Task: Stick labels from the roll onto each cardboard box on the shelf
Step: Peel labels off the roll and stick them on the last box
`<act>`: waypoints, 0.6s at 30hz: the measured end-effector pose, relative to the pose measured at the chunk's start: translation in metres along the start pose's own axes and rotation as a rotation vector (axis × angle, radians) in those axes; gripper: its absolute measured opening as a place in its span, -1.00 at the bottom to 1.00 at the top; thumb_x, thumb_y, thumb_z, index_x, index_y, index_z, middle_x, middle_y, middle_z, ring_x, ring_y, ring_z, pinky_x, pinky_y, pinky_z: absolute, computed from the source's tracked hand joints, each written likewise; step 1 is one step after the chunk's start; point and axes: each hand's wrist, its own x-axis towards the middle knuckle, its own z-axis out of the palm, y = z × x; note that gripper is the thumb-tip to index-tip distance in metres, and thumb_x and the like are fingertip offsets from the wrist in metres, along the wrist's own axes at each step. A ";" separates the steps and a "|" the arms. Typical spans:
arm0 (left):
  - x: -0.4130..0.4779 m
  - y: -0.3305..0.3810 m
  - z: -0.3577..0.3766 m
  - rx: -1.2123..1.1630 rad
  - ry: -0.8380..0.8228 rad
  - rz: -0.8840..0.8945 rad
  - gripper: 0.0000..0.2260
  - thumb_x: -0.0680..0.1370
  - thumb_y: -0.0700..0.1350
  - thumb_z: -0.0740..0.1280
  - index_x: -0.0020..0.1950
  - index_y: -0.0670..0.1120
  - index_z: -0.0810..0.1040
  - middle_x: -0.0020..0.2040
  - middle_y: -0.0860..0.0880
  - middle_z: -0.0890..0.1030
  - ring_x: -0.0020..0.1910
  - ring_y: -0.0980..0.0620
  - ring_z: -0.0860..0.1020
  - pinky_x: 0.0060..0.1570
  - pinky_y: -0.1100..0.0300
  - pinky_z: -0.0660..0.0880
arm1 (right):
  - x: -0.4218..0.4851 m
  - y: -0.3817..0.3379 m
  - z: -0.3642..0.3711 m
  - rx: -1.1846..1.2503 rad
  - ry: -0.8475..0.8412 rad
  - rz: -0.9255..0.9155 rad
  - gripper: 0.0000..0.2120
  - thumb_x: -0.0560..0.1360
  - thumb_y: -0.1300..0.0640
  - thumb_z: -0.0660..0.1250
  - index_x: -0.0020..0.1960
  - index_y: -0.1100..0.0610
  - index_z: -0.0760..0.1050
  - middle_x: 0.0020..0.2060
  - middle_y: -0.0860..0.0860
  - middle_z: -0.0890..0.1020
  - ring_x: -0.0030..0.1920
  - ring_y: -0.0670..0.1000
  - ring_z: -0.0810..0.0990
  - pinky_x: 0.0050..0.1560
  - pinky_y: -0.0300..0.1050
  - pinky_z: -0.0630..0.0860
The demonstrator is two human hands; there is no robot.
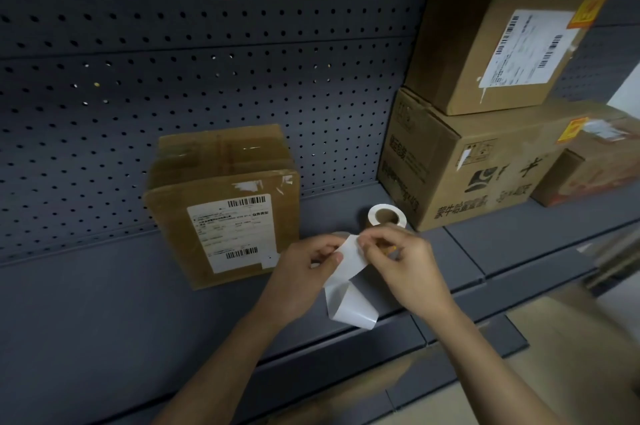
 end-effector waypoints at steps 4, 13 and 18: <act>-0.003 -0.001 -0.005 0.024 0.068 -0.048 -0.81 0.58 -0.24 0.34 -0.01 0.04 0.65 -0.19 0.23 0.66 -0.16 0.24 0.60 -0.17 0.34 0.47 | 0.007 0.000 -0.006 0.067 0.143 0.120 -0.83 0.50 0.25 0.40 -0.17 0.01 0.63 -0.23 -0.08 0.67 -0.23 -0.13 0.59 -0.17 -0.24 0.50; -0.009 -0.005 -0.011 0.209 0.163 -0.154 -0.84 0.53 -0.18 0.38 0.07 0.02 0.61 -0.15 0.10 0.62 -0.17 0.26 0.56 -0.24 0.48 0.38 | 0.015 -0.016 -0.015 0.071 0.422 0.106 -0.82 0.51 0.24 0.37 -0.18 -0.01 0.59 -0.24 0.01 0.68 -0.19 0.02 0.62 -0.18 -0.22 0.49; -0.016 0.006 -0.011 0.308 0.291 0.024 -0.87 0.48 -0.09 0.46 0.02 0.01 0.61 -0.06 0.10 0.56 -0.04 0.28 0.50 -0.13 0.54 0.34 | 0.006 -0.030 0.002 -0.105 0.387 -0.065 -0.87 0.52 0.23 0.39 -0.13 0.01 0.59 -0.19 -0.07 0.63 -0.19 -0.10 0.59 -0.15 -0.15 0.53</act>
